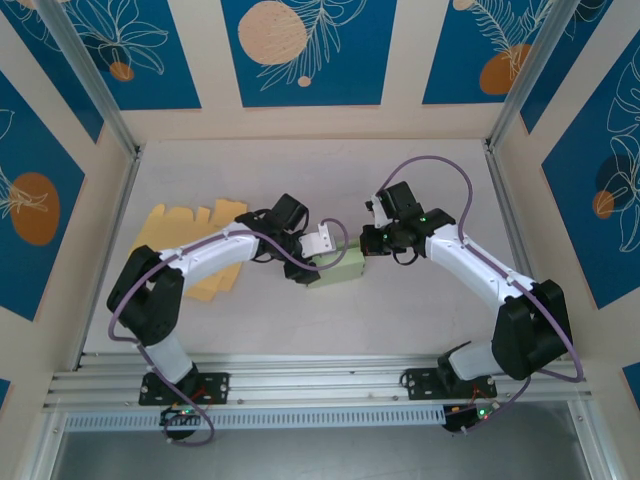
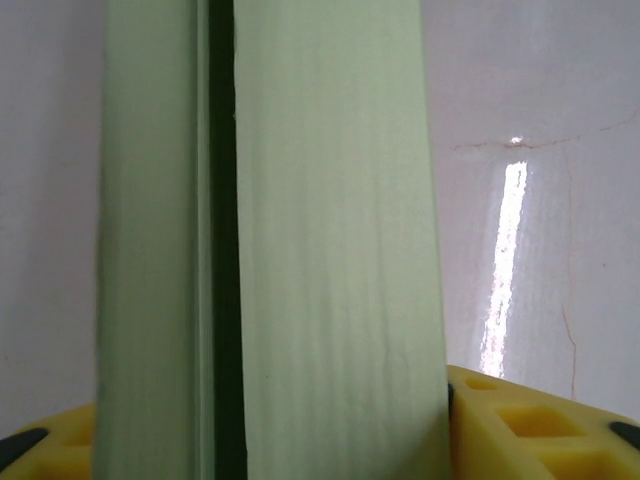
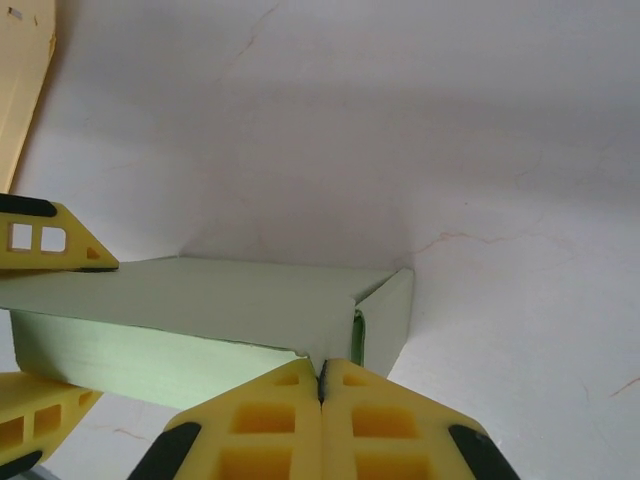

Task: Fold the paper box

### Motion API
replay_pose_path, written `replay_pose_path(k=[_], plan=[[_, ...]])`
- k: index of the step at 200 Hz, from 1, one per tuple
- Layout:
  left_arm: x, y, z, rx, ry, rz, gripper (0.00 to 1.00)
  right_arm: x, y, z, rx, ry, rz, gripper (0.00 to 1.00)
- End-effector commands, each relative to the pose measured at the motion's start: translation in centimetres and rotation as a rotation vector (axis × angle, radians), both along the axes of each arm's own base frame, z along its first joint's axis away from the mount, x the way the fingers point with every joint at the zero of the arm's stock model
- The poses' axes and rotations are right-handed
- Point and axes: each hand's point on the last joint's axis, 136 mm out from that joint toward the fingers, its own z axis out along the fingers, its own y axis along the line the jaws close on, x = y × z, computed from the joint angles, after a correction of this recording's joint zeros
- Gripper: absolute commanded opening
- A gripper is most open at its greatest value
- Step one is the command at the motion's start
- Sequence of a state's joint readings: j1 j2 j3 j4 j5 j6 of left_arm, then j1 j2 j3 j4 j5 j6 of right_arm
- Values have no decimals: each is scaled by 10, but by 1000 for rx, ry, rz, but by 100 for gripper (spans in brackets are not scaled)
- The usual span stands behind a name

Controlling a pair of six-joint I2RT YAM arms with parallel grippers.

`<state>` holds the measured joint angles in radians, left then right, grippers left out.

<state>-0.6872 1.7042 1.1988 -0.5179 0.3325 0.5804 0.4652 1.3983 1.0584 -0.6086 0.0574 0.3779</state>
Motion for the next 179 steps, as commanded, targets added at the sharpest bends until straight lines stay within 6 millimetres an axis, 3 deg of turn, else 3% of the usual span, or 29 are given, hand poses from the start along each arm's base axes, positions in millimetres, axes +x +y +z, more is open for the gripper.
replay_pose_path(k=[1,33,57,76,179], plan=[[4,4,0,17,5,20,59,-8,-7,-14,-48,38,-8,2],[13,3,10,-6,-37,69,59,-7,-7,-18,-63,43,3,0],[23,6,8,16,-52,120,42,-8,-7,-18,-63,46,6,0],[25,6,0,37,-20,133,37,-8,-5,-17,-50,47,9,0],[26,6,-14,54,29,169,37,-18,-12,-36,-78,87,-17,0]])
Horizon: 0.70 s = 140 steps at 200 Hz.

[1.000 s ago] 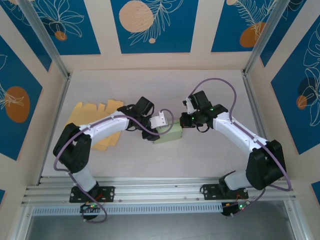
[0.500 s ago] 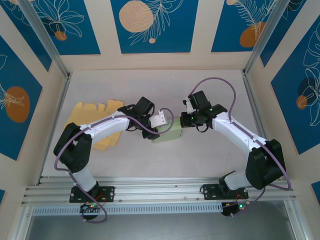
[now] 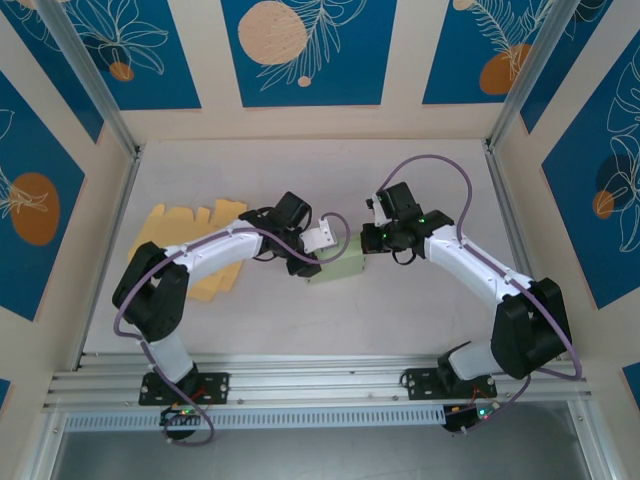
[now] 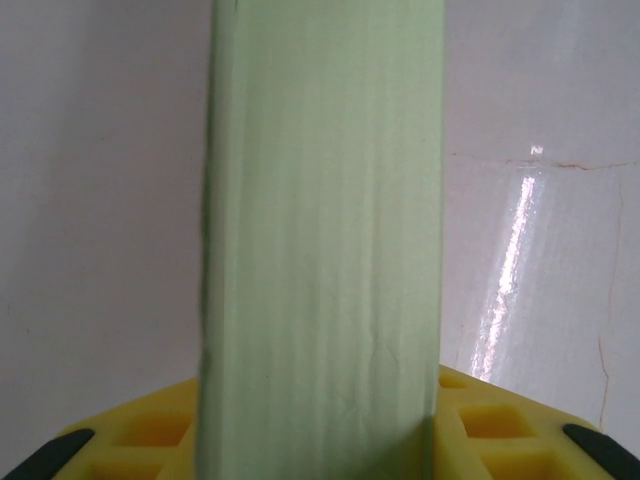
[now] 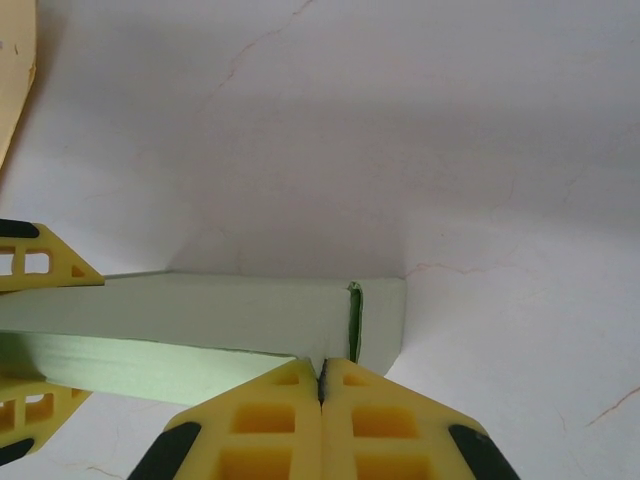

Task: Fold the paper box

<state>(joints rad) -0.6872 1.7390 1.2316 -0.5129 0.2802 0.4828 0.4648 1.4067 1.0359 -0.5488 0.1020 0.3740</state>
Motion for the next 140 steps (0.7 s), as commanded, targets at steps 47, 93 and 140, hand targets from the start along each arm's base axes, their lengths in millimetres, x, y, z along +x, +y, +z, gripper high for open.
replay_pose_path(k=[47,93,140], plan=[[18,9,-4,14,3,111,41,-34,-16,-44,-95,128,-16,0],[15,8,6,-32,-5,125,57,-32,-14,-44,-88,111,-26,0],[15,11,36,-93,-51,176,74,-28,-15,-34,-93,91,-34,0]])
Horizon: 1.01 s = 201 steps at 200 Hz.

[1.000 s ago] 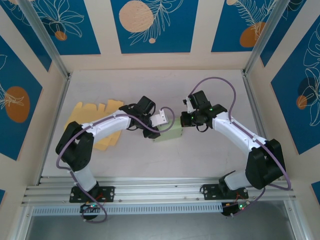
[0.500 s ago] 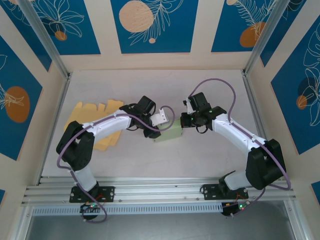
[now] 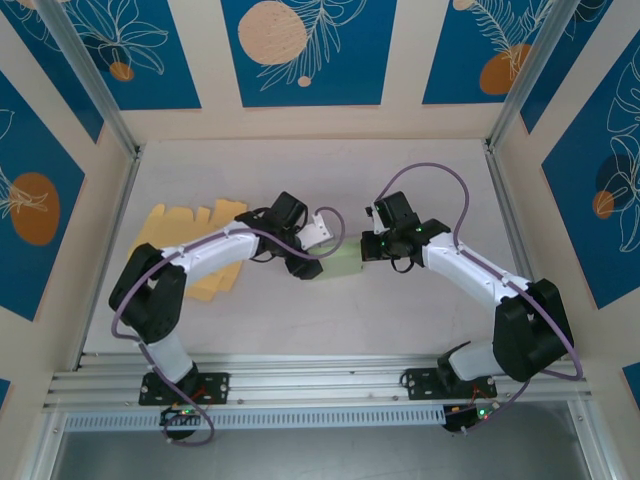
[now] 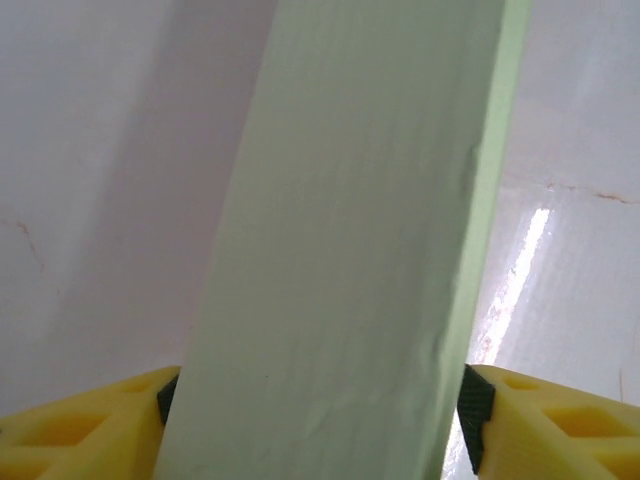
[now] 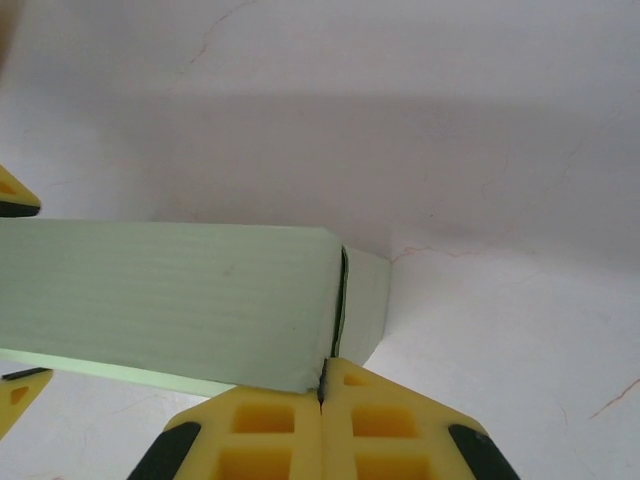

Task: Fold the paper box

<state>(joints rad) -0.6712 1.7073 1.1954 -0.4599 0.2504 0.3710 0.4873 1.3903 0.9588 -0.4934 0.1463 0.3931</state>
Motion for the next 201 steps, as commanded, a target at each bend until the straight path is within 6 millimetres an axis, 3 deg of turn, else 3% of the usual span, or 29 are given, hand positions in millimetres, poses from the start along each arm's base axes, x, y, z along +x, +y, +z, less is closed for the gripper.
replay_pose_path(k=[1,51,79,127,174,201], plan=[[6,4,33,-62,-60,55,74,-21,-12,-16,-64,97,-18,0],[5,25,65,-112,-109,223,80,-20,-12,-16,-66,103,-24,0],[0,40,73,-86,-63,327,70,-20,-12,-15,-66,105,-24,0],[-22,47,54,-29,58,327,48,-18,-8,-12,-53,100,-18,0],[-13,37,54,-47,27,307,41,-18,-7,-13,-52,105,-14,0],[-9,35,47,-2,14,296,42,-18,-7,-12,-51,103,-14,0]])
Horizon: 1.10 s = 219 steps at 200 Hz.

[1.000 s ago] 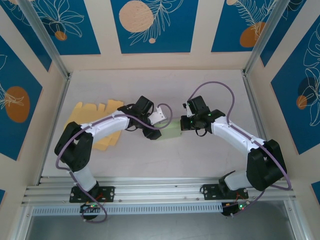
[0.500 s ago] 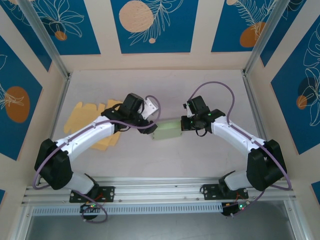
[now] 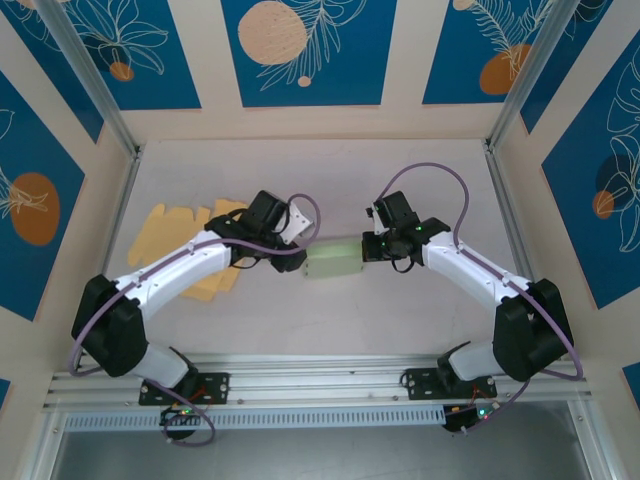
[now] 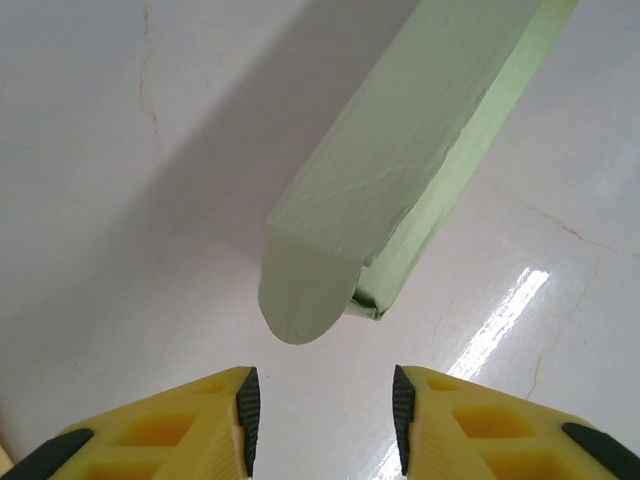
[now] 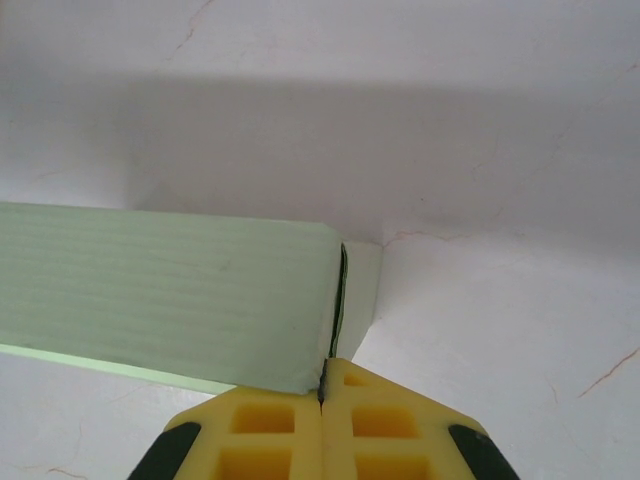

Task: Fold the paper box

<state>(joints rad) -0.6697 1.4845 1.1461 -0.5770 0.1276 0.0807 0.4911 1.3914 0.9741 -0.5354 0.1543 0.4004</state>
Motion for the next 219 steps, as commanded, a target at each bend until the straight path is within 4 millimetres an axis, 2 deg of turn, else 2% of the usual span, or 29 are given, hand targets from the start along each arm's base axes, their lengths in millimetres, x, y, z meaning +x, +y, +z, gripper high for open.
replay_pose_path(k=[1,23,54,67,84,115,155,178,219], plan=[[6,-5,0,30,-15,-14,42,-14,-5,-12,-35,79,-7,0],[8,-6,-5,69,-31,-21,44,-13,-3,-11,-30,76,-5,0],[21,-9,-2,82,-83,-12,43,-12,-2,-12,-30,79,1,0],[22,-12,-2,81,-79,-19,37,-12,-2,-10,-29,77,1,0],[23,-16,-2,78,-66,-23,22,-11,-2,-10,-28,76,0,0],[21,-24,3,40,-31,-28,10,-11,-1,-10,-26,72,4,0],[18,-30,12,8,14,-2,7,-10,-1,-12,-41,75,7,0],[17,-29,15,4,36,18,0,-11,-2,-13,-52,75,8,0],[9,-35,20,-45,86,1,0,-10,-2,-11,-61,66,9,0]])
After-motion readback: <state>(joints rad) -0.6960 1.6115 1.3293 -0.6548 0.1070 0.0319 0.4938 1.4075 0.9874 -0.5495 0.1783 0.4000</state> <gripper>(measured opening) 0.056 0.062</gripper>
